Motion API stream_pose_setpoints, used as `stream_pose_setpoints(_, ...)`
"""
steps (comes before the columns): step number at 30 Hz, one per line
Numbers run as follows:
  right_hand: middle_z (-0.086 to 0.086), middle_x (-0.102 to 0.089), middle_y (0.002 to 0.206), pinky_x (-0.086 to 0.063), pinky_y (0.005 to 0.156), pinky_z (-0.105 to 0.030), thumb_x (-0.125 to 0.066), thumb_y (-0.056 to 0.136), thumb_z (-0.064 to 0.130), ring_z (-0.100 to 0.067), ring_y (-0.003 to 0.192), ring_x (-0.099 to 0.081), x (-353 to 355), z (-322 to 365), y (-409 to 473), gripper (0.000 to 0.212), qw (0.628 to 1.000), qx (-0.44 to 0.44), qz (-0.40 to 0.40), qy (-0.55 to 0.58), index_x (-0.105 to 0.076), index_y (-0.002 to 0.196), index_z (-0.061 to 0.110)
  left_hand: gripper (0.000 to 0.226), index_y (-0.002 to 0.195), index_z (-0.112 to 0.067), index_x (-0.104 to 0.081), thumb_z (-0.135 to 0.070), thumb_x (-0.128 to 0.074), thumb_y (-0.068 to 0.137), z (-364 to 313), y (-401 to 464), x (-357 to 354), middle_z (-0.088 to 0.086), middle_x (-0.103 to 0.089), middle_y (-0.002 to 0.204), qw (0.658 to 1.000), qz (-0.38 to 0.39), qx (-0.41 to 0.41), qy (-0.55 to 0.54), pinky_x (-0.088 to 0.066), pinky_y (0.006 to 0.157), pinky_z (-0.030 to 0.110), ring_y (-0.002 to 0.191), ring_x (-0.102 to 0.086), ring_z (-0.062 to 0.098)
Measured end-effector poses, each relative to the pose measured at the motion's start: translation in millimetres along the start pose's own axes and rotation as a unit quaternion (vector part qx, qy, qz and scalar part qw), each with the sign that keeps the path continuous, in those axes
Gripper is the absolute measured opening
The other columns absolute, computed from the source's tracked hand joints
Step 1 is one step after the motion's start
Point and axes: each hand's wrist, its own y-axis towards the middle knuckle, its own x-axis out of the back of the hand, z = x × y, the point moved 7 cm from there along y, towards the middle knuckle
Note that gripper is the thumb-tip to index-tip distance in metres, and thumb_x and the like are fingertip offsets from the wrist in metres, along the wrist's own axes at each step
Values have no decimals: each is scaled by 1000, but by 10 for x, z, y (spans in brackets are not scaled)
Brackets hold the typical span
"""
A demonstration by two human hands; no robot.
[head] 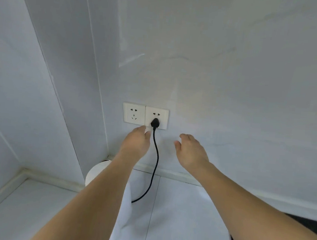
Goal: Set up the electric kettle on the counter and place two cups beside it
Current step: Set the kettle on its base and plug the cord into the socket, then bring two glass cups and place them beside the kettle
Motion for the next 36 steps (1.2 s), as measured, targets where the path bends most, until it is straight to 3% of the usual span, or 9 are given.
stream_pose_setpoints(4,-12,-23,156,-17,118,-39,-28,102,34,-26,144,-20,93,-356,-426,54,999,1,44,-23,-23,147,6,47,139,-2,-39,-31,-29,104,-347,-427,-165,14,-44,144,995,23,-43,86,-27,110,39,132,-39,30)
stream_pose_setpoints(8,-9,-1,161,0,120,-40,-24,102,37,-26,148,2,269,-688,-785,60,997,-15,77,-21,-5,152,9,58,150,-3,-23,-37,-24,104,-709,-775,-346,12,-25,158,979,55,-76,180,-15,119,42,145,-21,28)
stream_pose_setpoints(17,-11,0,161,0,120,-42,-20,101,41,-27,148,3,691,-1602,-1593,63,992,-39,113,-25,-4,152,7,62,153,-5,-17,-41,-24,103,-1580,-1510,-734,12,-17,161,970,74,-105,208,-9,122,41,149,-13,27)
stream_pose_setpoints(36,-12,0,161,-1,120,-42,-24,101,39,-26,148,2,1151,-3095,-2553,63,985,-138,100,0,-4,152,7,58,149,-3,-28,-39,-26,103,-2853,-2192,-1760,13,-29,157,960,126,-180,176,-17,119,40,144,-25,29)
